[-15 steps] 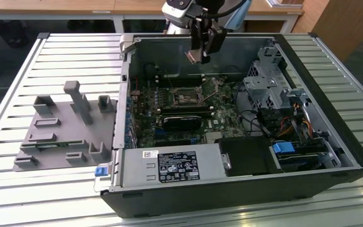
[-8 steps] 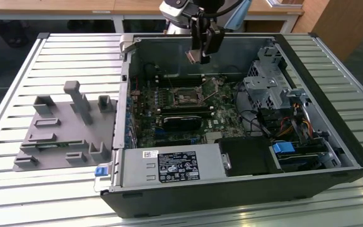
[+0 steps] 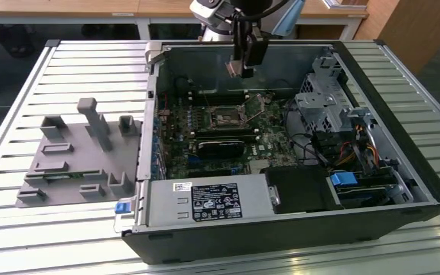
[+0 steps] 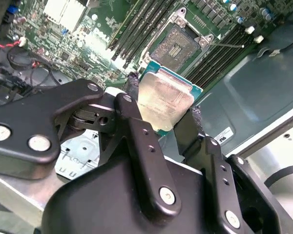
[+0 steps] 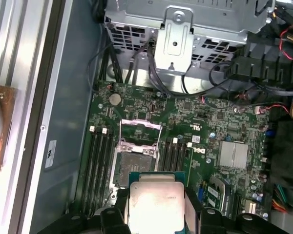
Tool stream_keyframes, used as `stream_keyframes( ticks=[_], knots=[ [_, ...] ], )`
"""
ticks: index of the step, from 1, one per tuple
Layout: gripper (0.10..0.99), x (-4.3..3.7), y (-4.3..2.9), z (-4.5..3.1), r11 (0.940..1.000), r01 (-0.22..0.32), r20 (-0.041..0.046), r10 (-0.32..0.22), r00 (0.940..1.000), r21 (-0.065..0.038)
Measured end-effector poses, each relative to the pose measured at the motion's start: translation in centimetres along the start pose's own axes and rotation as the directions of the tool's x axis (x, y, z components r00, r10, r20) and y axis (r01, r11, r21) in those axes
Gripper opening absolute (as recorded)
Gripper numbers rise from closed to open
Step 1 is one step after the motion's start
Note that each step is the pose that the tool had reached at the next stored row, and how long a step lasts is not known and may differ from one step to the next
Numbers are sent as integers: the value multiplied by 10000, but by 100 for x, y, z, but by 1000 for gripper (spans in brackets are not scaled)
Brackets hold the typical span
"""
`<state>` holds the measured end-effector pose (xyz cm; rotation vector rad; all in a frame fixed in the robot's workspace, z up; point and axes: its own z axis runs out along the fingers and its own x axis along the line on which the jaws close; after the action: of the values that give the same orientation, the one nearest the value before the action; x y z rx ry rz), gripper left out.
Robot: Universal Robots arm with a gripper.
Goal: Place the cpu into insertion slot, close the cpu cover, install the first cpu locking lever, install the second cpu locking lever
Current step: 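Place the cpu into insertion slot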
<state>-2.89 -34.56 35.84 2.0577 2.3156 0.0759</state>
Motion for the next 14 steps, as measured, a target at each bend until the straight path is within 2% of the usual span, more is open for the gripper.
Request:
stream_keyframes(
  ticks=[6,14],
  knots=[
    [537,4,0,4,9978,-658,49,658,9978,-1],
    [537,14,-1,37,9949,-1008,74,1008,9949,20]
  ],
)
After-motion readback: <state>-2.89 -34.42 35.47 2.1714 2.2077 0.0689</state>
